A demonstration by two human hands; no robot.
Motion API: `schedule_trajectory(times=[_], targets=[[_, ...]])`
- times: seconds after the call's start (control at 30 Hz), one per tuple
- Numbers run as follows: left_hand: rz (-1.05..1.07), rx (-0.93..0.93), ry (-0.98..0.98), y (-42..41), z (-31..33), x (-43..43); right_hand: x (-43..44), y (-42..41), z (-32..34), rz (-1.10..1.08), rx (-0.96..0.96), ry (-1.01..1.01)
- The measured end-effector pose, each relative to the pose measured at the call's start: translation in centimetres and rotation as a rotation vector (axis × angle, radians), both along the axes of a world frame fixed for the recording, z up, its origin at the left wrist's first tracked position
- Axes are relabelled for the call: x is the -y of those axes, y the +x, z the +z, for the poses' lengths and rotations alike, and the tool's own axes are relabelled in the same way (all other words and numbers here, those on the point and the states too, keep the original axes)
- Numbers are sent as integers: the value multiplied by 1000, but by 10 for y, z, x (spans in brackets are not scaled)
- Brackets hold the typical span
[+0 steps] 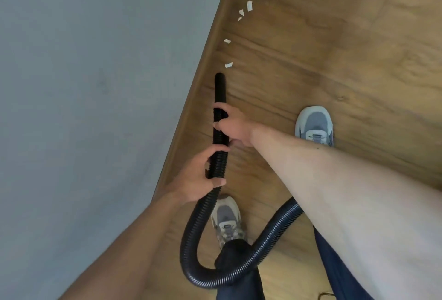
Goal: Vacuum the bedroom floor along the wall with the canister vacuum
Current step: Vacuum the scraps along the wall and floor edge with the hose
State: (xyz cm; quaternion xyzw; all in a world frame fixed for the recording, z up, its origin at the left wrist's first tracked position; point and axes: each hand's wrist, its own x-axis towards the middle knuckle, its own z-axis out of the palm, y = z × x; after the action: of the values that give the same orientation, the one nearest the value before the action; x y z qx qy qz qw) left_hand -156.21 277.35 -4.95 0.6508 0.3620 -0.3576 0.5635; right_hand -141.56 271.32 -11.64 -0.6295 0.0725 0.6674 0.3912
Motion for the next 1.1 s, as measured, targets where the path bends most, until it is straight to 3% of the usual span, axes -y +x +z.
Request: schedule_trajectory(times=[1.1], targets=[[43,59,57,80,-14,-13,-26,91,-2,57,56,1]])
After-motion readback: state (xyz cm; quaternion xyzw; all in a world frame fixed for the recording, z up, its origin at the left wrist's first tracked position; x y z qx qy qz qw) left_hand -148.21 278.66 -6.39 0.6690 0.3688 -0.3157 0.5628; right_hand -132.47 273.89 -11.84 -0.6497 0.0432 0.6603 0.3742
